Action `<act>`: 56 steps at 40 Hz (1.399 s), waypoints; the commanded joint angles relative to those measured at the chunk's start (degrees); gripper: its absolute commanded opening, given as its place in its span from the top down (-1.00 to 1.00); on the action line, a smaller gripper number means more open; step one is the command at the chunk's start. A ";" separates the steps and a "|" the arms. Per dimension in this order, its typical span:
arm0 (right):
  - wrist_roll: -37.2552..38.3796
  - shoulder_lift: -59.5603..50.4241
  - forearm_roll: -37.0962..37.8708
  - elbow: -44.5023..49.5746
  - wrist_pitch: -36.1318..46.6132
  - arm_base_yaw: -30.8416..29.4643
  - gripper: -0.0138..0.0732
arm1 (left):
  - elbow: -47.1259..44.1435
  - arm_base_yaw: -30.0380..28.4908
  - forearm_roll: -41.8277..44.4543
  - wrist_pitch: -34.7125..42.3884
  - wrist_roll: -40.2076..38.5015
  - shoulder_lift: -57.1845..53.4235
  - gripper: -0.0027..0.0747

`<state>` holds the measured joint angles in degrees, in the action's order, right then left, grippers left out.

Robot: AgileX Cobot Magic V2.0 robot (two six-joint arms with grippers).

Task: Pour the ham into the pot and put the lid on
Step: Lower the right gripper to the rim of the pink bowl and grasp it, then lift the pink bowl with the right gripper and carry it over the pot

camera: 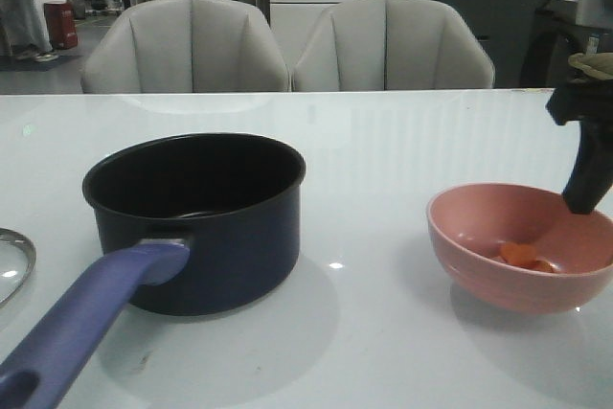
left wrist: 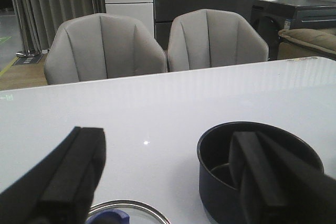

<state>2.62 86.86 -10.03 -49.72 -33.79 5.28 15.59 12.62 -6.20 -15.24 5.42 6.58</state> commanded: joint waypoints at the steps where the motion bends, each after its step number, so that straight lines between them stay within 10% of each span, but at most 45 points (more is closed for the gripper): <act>1: -0.02 1.35 -0.75 -3.49 0.85 -0.37 -0.41 | 1.48 0.41 -0.39 4.31 -0.02 0.59 -0.42; 10: -0.02 7.19 -1.15 -5.40 0.68 -0.37 -0.32 | 1.48 0.41 -0.39 4.31 -0.02 0.59 -0.42; 18: -0.02 8.54 -1.31 -5.40 0.75 -0.37 0.39 | 1.48 0.41 -0.39 4.31 -0.02 0.59 -0.42; 38: -5.51 1.79 -4.10 -6.80 -3.10 2.31 0.37 | 1.48 0.41 -0.39 4.43 -0.02 0.59 -0.42; 56: -11.96 -11.13 -3.47 -6.80 22.83 22.16 0.37 | 1.48 0.41 -0.39 4.43 -0.02 0.59 -0.42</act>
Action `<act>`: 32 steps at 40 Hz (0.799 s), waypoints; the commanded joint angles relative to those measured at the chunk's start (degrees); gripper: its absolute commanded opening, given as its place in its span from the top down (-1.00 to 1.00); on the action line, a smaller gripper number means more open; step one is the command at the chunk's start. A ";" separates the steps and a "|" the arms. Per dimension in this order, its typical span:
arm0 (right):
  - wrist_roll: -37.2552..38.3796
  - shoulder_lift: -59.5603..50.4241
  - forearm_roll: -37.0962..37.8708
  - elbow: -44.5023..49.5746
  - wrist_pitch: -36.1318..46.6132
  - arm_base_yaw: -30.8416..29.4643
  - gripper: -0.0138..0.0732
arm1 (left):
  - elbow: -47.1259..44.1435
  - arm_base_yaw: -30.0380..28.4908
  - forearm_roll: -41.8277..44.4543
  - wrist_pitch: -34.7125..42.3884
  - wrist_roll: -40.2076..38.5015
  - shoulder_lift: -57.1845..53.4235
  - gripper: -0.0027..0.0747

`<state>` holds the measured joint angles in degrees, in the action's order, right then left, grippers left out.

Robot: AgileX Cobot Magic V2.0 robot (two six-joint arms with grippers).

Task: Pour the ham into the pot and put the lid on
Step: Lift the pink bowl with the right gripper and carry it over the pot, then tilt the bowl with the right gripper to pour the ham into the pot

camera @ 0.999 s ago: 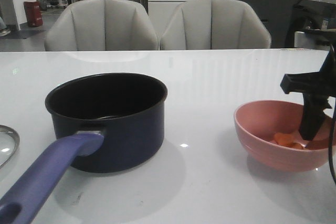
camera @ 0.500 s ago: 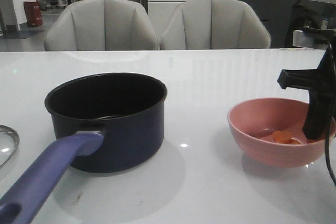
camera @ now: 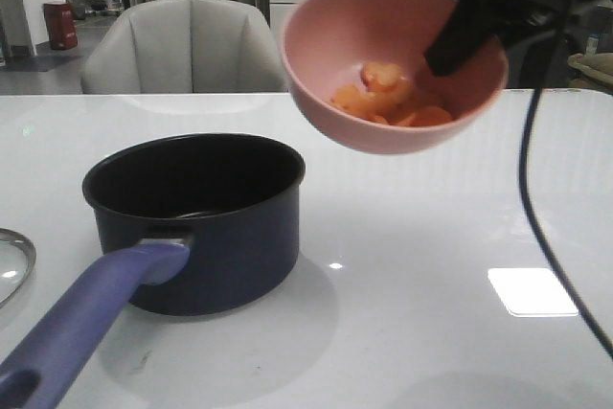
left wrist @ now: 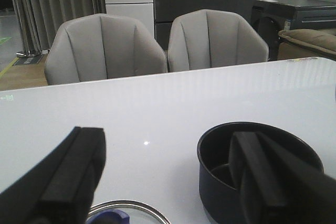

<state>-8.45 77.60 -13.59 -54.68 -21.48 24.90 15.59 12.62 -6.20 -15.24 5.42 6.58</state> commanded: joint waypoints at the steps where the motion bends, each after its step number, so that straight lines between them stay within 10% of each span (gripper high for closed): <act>1: -1.19 -1.58 0.27 -1.79 12.69 3.31 0.37 | 1.48 0.41 -0.39 4.43 -0.02 0.59 -0.42; 32: -11.84 24.24 15.47 -1.79 89.78 10.91 0.37 | 1.48 0.41 -0.39 4.76 -0.02 0.59 -0.42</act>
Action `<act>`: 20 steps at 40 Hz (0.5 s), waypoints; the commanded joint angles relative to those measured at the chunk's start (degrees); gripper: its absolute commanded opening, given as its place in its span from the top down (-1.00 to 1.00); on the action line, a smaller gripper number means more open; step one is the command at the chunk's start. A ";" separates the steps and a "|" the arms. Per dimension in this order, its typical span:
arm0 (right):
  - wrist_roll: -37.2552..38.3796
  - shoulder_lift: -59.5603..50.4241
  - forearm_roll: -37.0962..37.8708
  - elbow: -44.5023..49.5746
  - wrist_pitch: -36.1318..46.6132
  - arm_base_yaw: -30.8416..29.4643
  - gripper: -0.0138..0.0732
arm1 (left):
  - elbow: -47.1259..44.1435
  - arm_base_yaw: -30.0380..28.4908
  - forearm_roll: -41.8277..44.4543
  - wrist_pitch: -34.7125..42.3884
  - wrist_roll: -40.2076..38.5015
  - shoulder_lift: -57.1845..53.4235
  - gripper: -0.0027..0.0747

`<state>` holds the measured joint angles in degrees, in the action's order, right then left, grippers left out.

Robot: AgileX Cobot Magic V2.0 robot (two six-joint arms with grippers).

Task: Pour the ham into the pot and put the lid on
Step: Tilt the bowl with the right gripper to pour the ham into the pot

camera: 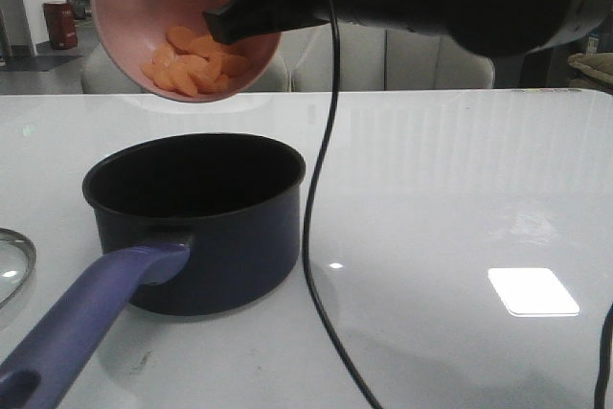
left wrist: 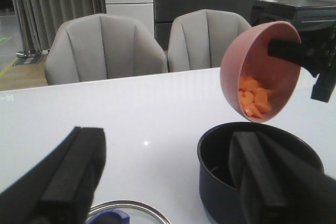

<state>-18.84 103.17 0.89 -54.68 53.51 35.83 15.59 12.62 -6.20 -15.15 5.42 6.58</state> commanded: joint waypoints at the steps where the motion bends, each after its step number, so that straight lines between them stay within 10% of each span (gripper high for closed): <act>1: -1.81 -0.81 1.21 -1.79 17.75 -0.02 0.37 | 1.48 0.41 -0.39 4.68 -0.02 0.59 -0.42; 20: -11.45 0.23 3.38 -3.16 21.04 -0.02 0.37 | 1.48 0.41 -0.39 4.80 -0.02 0.59 -0.42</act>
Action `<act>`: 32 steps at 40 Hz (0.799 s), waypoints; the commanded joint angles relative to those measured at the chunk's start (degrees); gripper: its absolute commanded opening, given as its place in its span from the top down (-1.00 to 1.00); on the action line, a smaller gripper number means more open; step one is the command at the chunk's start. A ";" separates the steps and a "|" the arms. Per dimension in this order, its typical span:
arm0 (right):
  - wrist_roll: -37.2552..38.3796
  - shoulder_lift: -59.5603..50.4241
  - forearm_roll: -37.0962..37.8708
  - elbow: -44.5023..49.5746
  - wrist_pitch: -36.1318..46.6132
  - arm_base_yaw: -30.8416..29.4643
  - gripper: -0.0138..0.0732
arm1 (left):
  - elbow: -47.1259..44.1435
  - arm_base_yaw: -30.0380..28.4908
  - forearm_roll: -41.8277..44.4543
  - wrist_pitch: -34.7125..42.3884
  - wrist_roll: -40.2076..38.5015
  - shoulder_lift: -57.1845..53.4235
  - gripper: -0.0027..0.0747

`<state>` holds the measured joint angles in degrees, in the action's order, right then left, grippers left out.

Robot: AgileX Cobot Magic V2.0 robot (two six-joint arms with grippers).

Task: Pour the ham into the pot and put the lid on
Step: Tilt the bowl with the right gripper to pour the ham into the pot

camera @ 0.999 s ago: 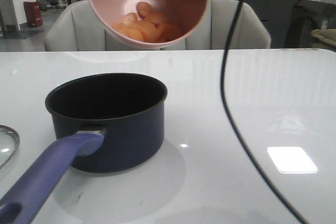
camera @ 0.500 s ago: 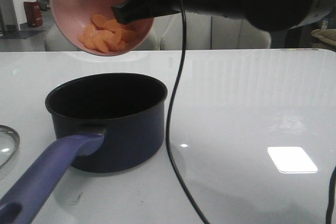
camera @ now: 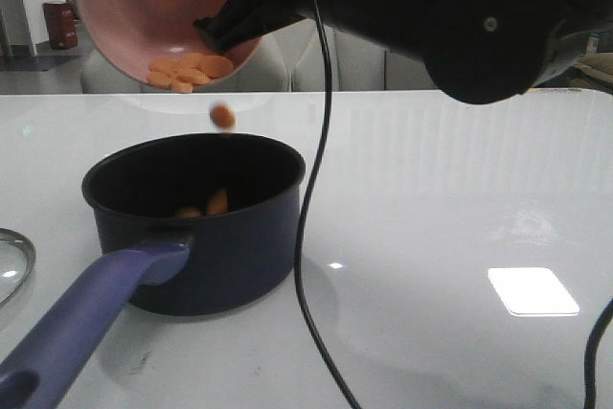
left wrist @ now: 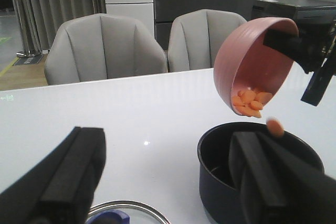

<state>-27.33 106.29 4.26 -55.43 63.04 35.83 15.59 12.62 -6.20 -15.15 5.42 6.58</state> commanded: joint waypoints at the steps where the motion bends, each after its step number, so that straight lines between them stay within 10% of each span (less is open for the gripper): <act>1: -3.74 -2.89 0.00 -2.65 11.51 -0.02 0.37 | 1.48 0.41 -0.39 4.80 -0.02 0.59 -0.42; 24: -22.55 -2.89 1.31 -7.67 11.51 -0.02 0.37 | 1.48 0.41 -0.39 4.93 -0.02 0.59 -0.42; 32: -15.97 -2.81 -2.16 -7.61 10.80 -0.02 0.37 | 1.48 0.41 -0.39 5.16 -0.02 0.59 -0.42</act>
<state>-47.56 106.29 4.73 -61.17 64.07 35.83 15.59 12.62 -6.20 -14.89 5.42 6.58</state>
